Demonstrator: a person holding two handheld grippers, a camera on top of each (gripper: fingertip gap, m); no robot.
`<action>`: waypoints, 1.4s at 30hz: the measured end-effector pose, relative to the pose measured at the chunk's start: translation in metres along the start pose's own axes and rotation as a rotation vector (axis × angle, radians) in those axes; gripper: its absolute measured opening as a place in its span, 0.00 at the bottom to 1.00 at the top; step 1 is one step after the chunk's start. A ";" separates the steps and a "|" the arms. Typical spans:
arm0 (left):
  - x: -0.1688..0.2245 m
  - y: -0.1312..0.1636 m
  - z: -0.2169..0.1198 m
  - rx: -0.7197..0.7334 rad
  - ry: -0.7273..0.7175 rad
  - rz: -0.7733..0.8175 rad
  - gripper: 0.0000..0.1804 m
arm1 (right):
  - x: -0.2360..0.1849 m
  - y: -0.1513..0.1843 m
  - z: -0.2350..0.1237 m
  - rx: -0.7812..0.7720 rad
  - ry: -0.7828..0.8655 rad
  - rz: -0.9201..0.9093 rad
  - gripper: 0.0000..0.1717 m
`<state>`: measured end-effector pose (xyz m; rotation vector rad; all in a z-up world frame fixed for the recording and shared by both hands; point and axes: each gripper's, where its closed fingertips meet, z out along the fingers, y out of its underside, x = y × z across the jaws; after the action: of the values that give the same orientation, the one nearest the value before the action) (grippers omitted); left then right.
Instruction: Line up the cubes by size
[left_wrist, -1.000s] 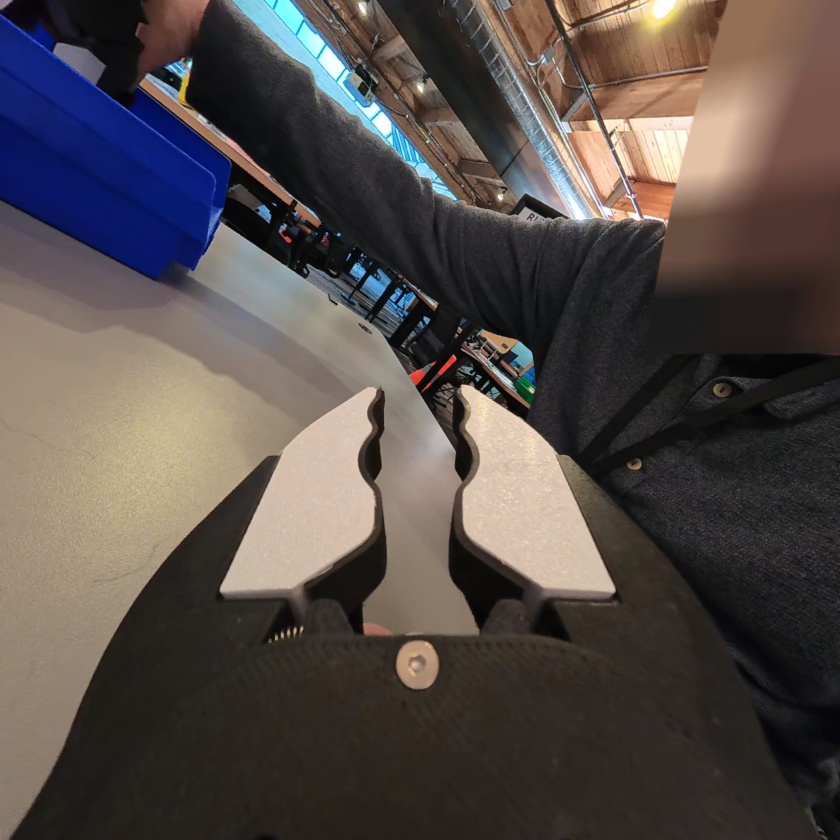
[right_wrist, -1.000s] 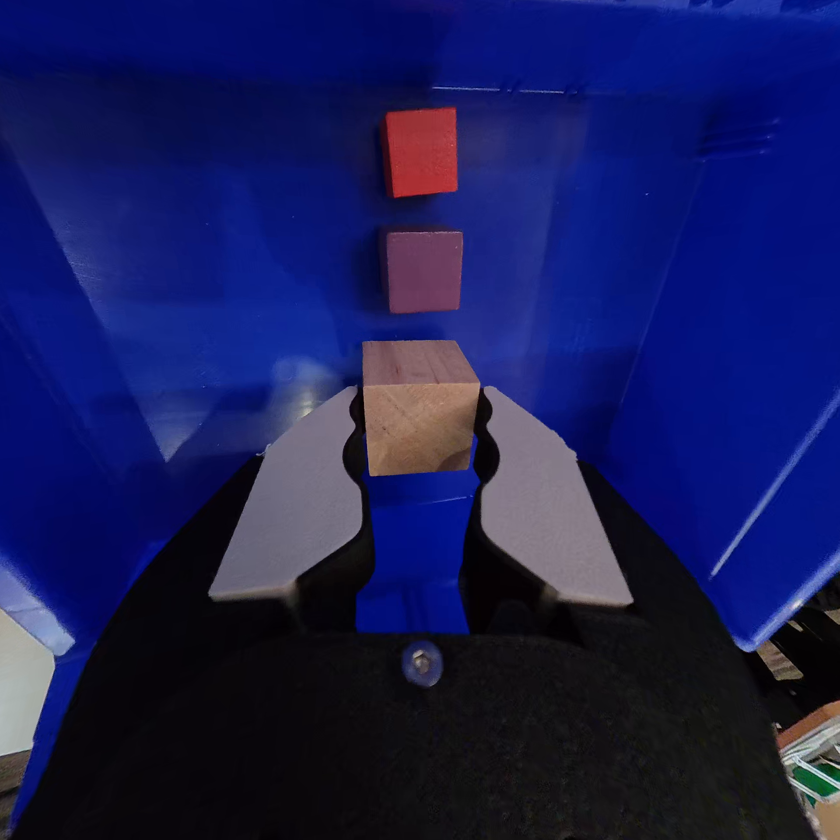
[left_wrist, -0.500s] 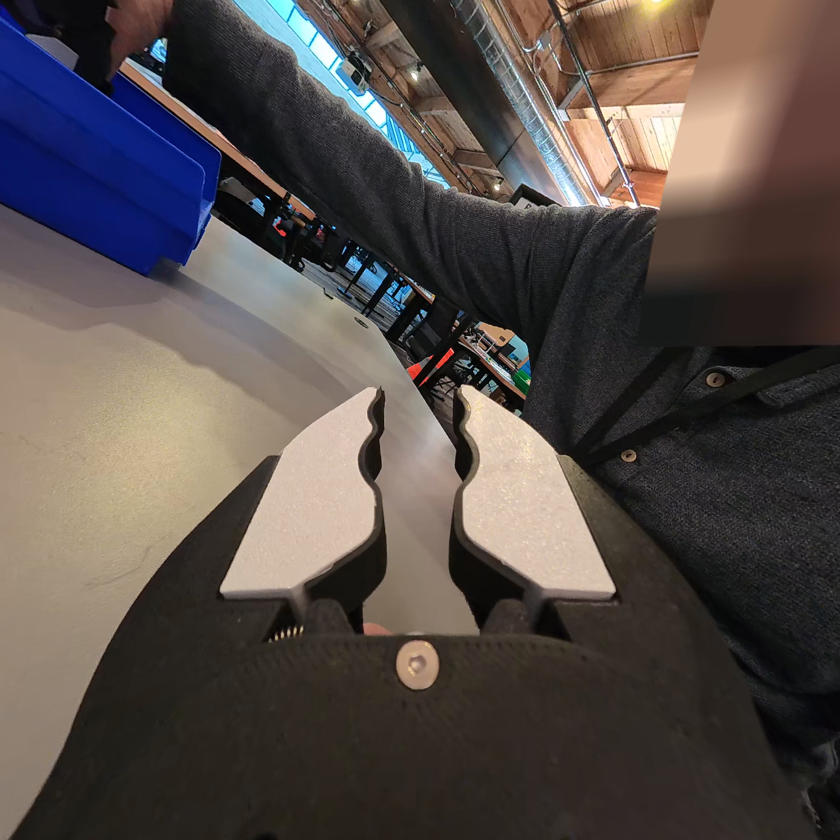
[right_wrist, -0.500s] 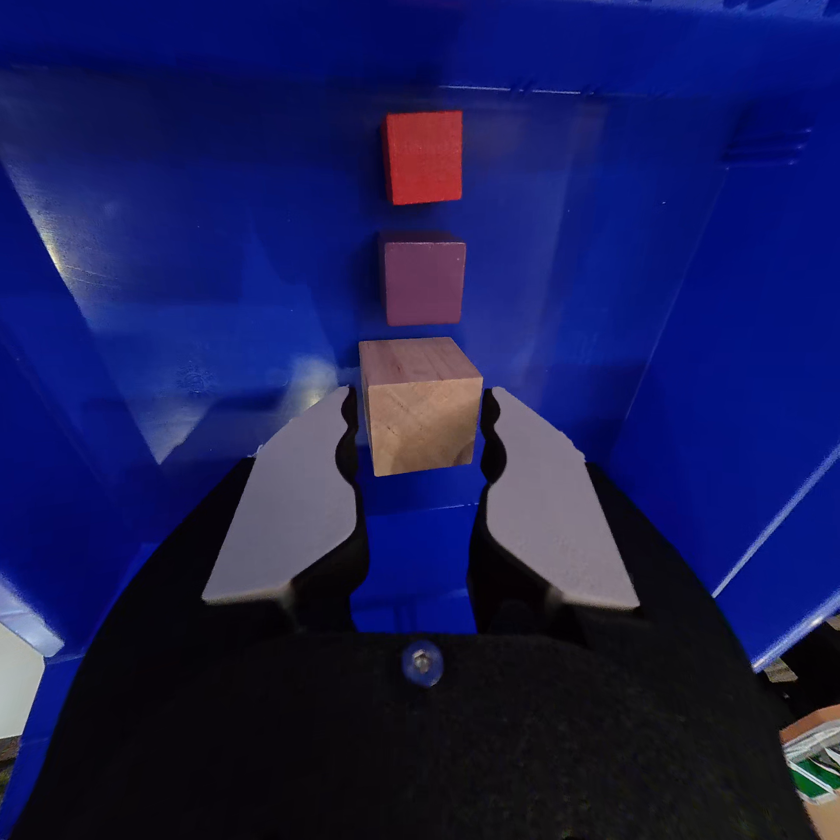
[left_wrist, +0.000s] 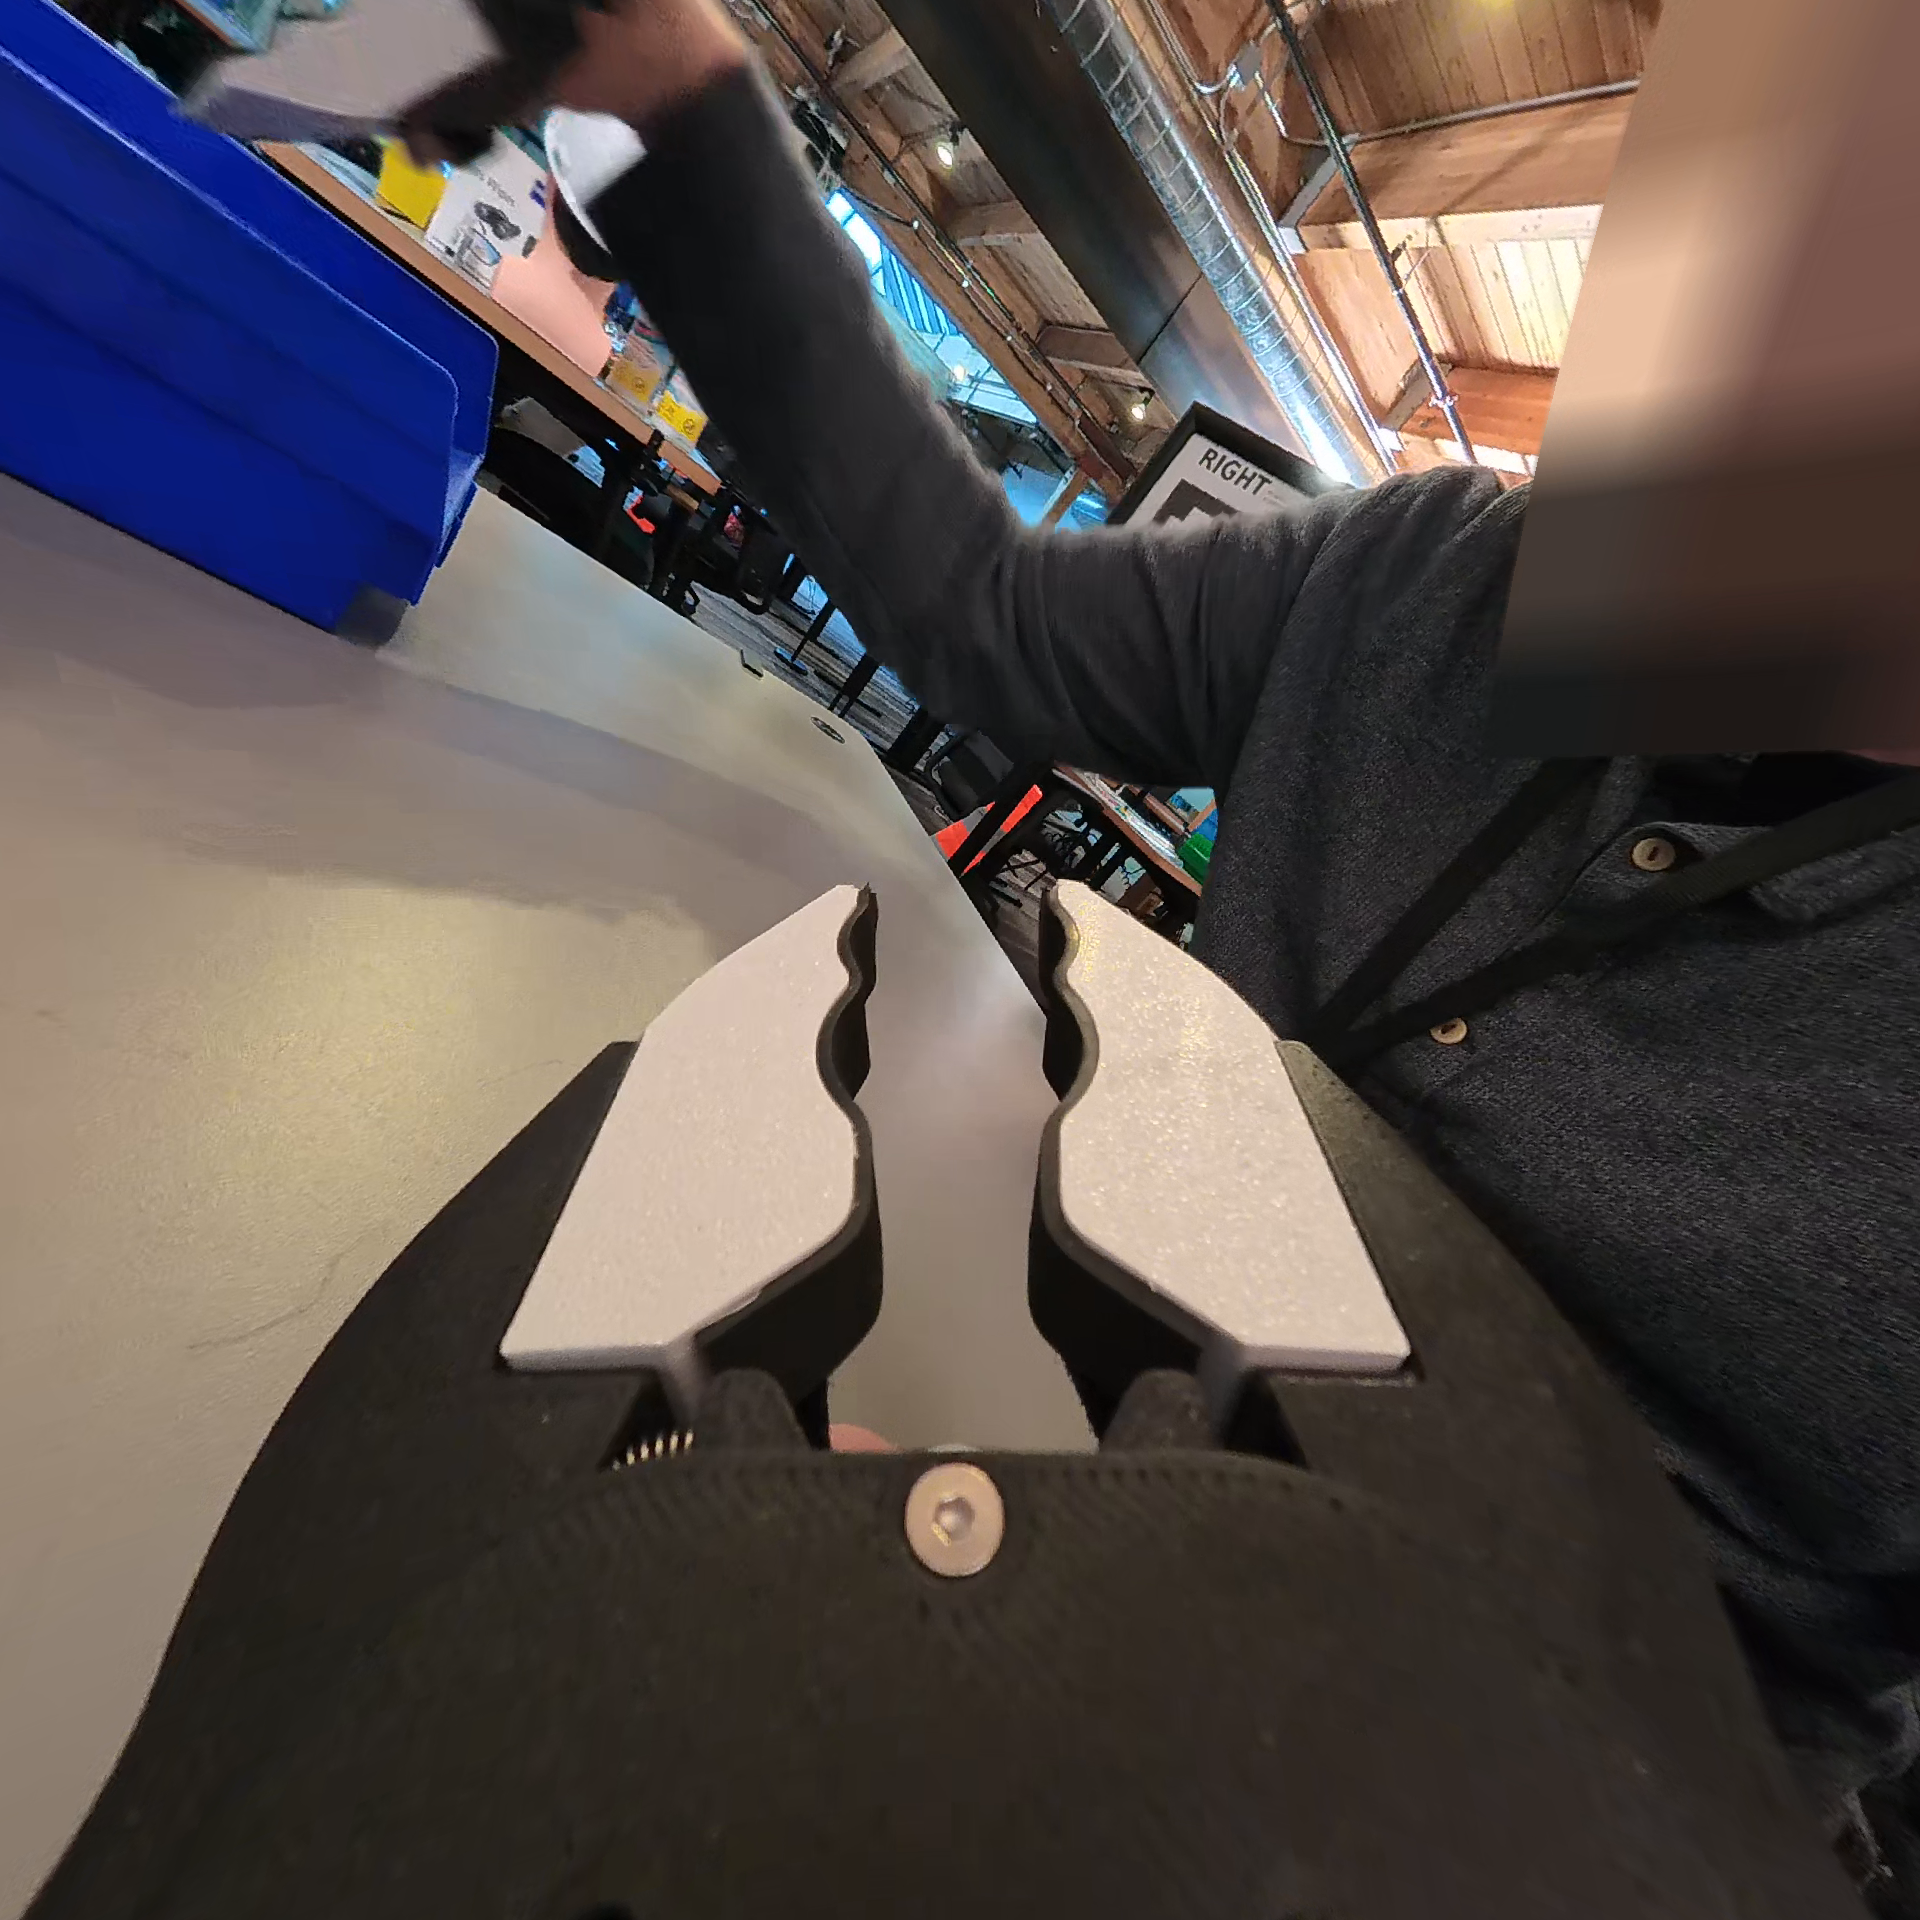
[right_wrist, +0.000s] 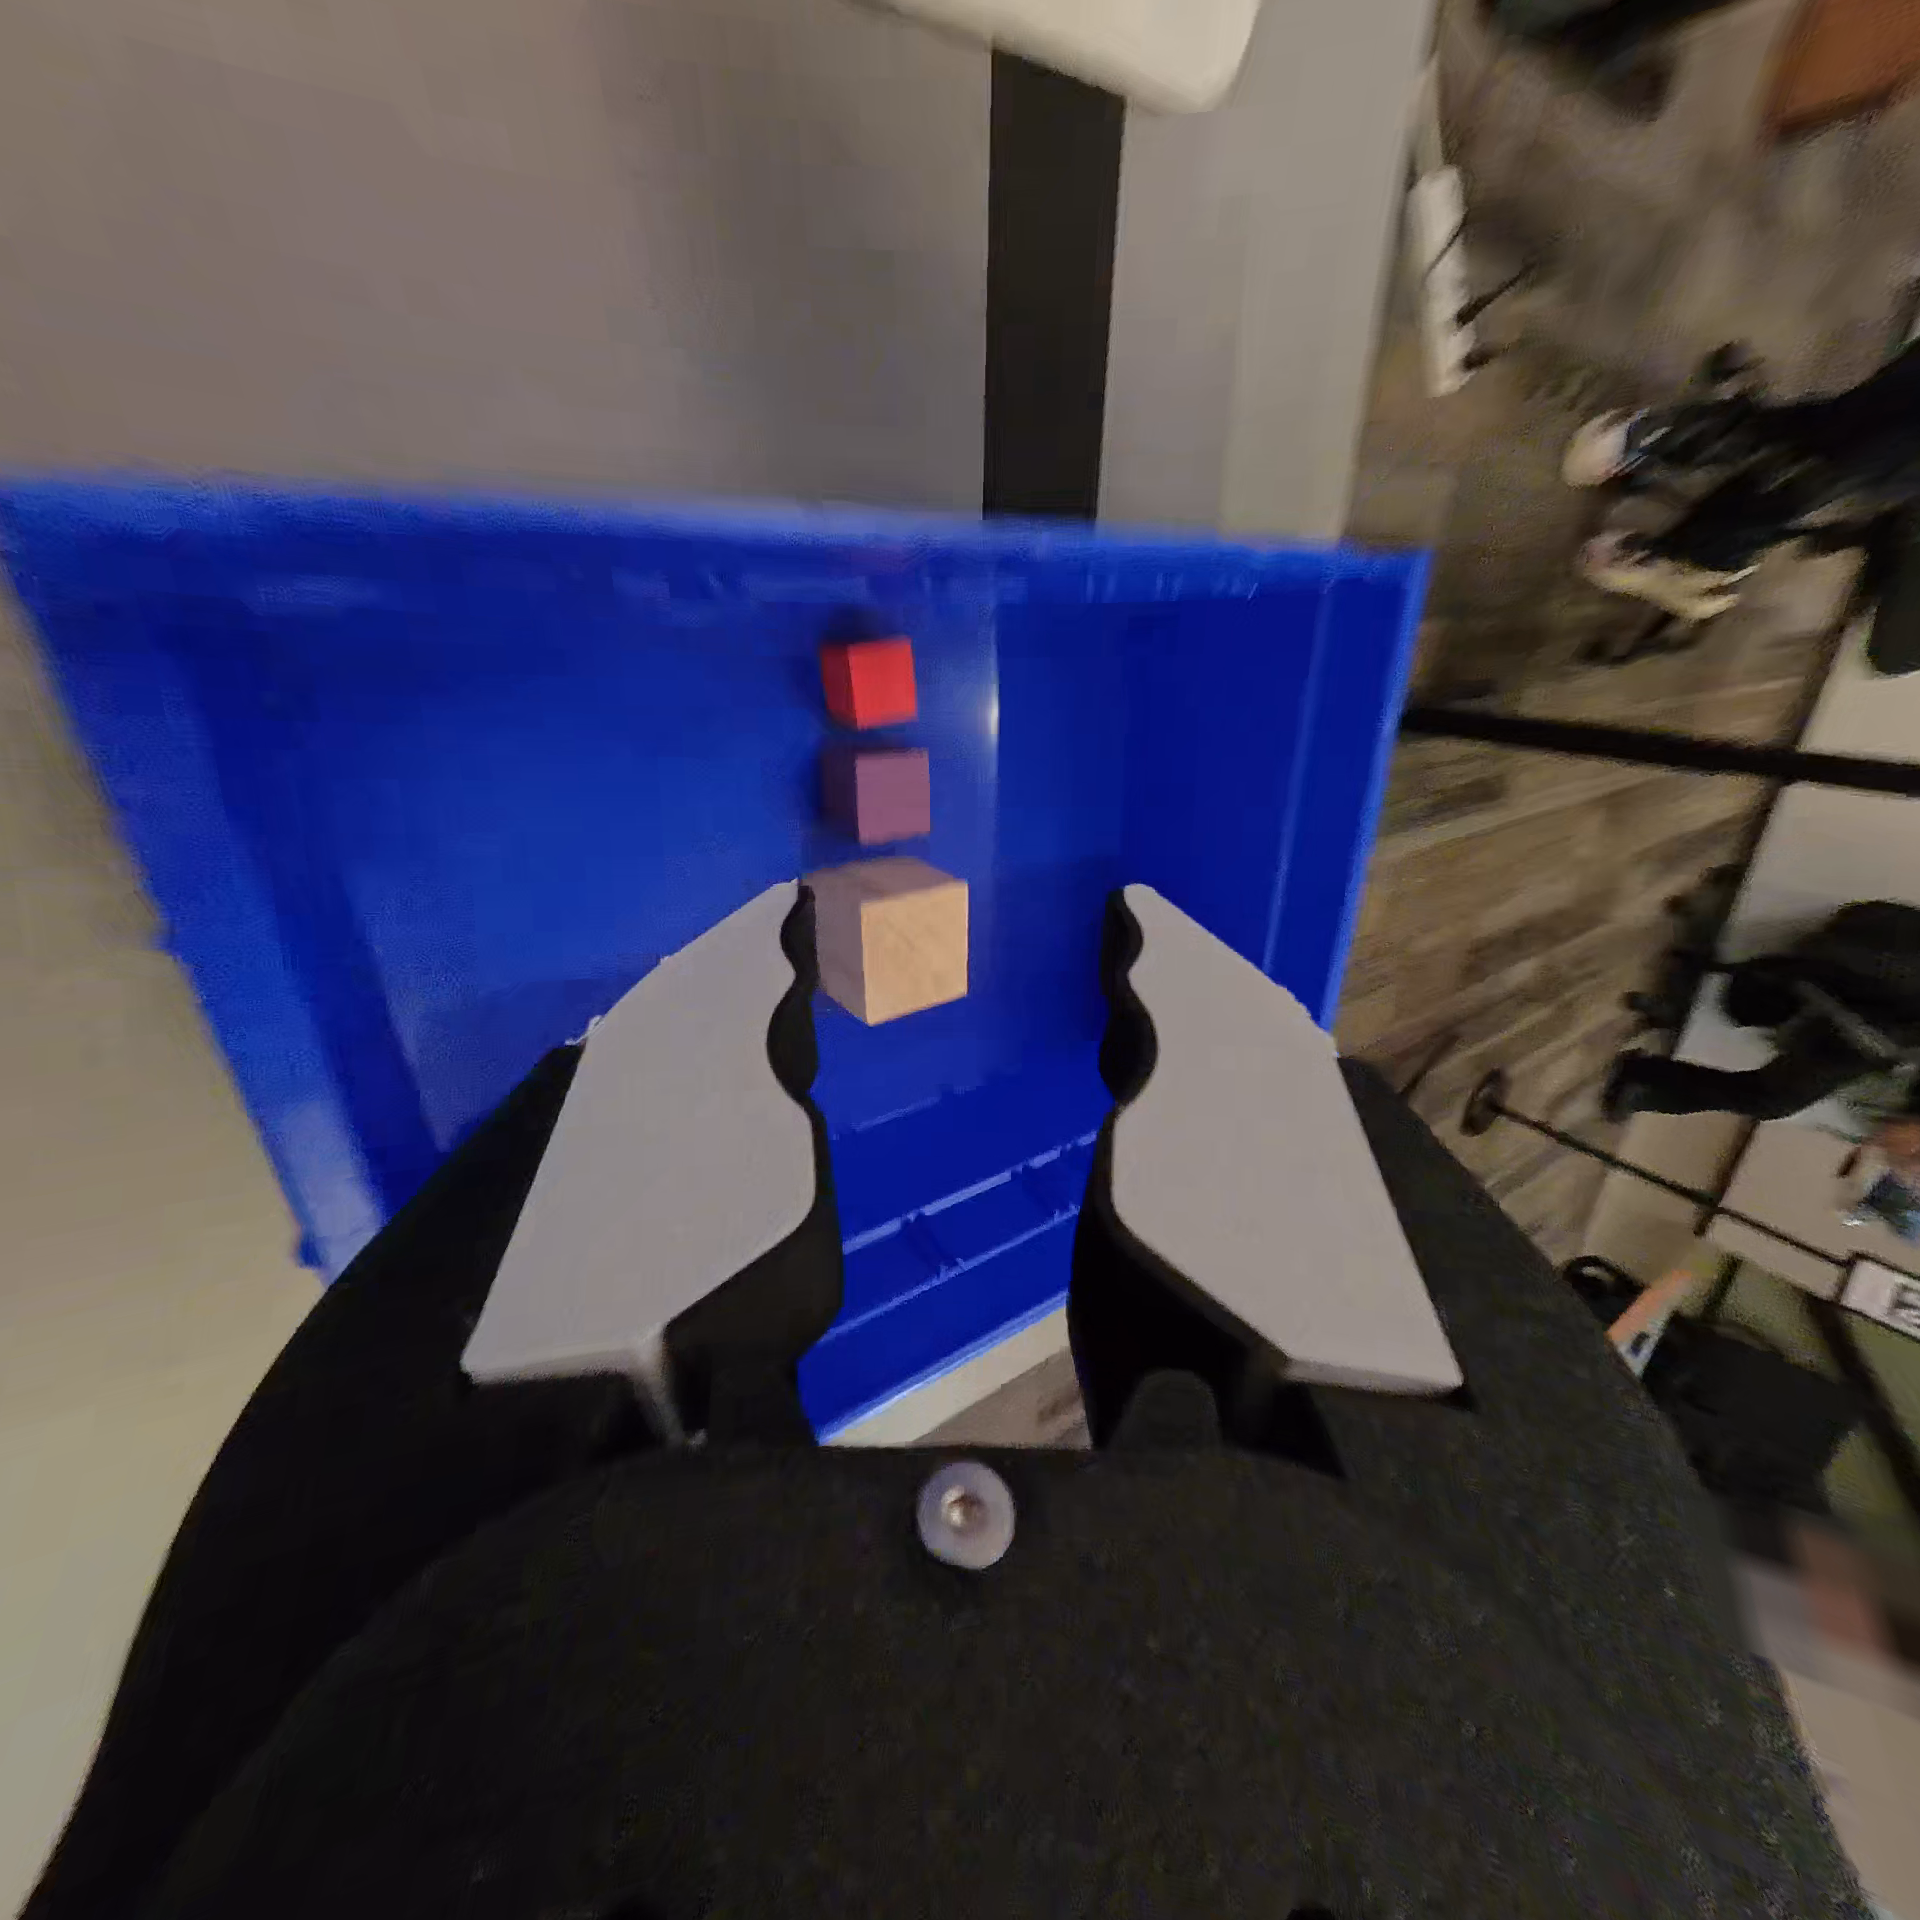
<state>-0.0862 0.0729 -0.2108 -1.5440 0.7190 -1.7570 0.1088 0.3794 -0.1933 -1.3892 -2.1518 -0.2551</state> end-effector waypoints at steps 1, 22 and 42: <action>0.000 0.000 0.000 -0.001 0.000 0.001 0.16 | -0.005 -0.015 -0.015 0.040 0.050 0.002 0.29; -0.004 0.008 0.008 -0.053 -0.062 0.052 0.16 | -0.110 -0.263 0.011 0.949 0.229 0.632 0.14; 0.047 -0.058 -0.056 -0.283 -0.663 0.732 0.31 | -0.116 -0.254 0.023 0.853 0.341 0.482 0.14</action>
<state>-0.1524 0.0698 -0.1452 -1.6167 1.0263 -0.5786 -0.0885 0.1863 -0.2411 -1.1682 -1.3193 0.5193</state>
